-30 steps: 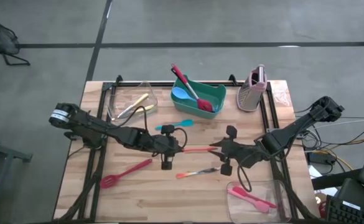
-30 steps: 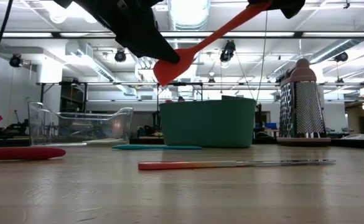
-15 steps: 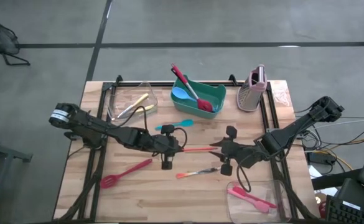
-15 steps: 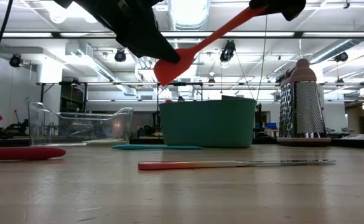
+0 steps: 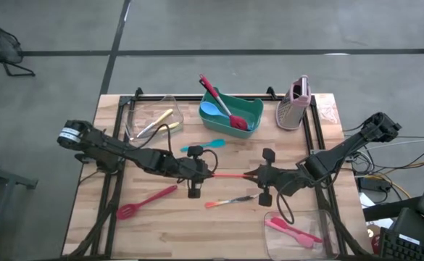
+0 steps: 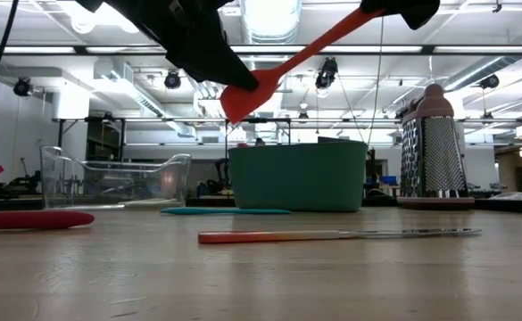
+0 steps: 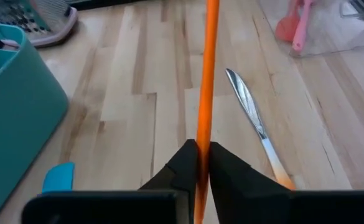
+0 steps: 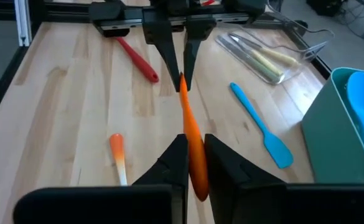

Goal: Pick & Place Kitchen Items
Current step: Put the orange spatula into the bottom transparent bin

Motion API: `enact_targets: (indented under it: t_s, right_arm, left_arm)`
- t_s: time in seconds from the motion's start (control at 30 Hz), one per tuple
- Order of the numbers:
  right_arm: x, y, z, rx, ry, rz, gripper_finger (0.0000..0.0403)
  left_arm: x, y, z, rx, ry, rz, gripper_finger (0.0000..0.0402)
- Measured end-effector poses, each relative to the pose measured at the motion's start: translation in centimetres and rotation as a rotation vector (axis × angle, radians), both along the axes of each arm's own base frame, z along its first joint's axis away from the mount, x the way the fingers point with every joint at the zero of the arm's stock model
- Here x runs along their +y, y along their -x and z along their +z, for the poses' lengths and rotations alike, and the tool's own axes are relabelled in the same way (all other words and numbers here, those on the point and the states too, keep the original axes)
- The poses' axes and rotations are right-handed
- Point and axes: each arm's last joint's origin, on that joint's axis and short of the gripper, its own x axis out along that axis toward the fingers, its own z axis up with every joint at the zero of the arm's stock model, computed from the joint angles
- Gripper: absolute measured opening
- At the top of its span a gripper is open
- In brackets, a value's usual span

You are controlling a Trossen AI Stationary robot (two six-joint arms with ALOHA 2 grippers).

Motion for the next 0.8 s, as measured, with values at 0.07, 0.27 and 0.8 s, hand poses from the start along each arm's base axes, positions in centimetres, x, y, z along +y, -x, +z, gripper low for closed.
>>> enact_targets:
  t_s: [0.07, 0.27, 0.8]
  right_arm:
    - [0.0, 0.1, 0.1, 0.004, -0.002, 0.001, 0.0024]
    - [0.0, 0.4, 1.5, 0.058, -0.062, 0.041, 0.0024]
    - [-1.1, 5.6, 14.2, 0.523, -0.722, 0.164, 0.0024]
  left_arm:
    - [0.1, -0.1, 0.1, -0.020, -0.003, 0.026, 0.0052]
    - [0.0, -0.3, 0.7, -0.069, 0.003, 0.038, 0.0116]
    - [0.0, -0.4, 1.0, -0.103, 0.003, 0.031, 0.0151]
